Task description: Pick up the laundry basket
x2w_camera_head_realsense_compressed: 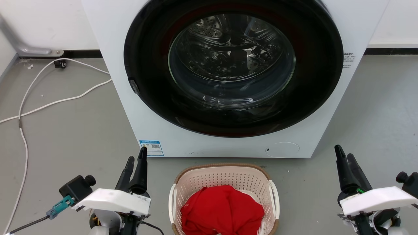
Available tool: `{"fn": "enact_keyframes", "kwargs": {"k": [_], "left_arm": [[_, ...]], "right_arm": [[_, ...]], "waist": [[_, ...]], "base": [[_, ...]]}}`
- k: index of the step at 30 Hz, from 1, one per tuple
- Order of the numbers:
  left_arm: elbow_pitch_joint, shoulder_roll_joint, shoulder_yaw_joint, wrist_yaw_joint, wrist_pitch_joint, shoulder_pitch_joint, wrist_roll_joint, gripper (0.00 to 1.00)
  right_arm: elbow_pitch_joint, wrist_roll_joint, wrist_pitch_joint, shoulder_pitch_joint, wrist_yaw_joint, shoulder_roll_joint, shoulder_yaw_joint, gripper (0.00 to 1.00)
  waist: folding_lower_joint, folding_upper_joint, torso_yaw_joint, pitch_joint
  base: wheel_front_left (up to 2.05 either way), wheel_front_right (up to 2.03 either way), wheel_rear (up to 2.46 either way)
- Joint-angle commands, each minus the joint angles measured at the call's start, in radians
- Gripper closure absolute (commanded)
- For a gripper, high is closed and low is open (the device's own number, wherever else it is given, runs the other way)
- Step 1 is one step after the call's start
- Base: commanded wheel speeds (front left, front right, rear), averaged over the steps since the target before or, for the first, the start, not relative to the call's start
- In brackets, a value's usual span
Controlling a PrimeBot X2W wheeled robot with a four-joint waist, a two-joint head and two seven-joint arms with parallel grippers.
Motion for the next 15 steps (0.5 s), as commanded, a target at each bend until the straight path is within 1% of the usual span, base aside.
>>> {"fn": "enact_keyframes", "kwargs": {"k": [1, 15], "left_arm": [[-0.011, 0.004, -0.005, -0.003, -0.010, -0.025, 0.028, 0.00], [-0.001, 0.005, -0.037, -0.003, -0.052, -0.036, 0.223, 0.00]], "right_arm": [[-0.020, -0.030, 0.000, -0.007, 0.001, -0.001, 0.002, 0.00], [-0.049, -0.233, -0.001, 0.001, 0.002, 0.000, 0.010, 0.00]], "waist": [[0.0000, 0.0000, 0.000, 0.000], [0.0000, 0.0000, -0.001, 0.004]], "base": [[0.00, 0.00, 0.00], [0.00, 0.00, 0.00]]}}
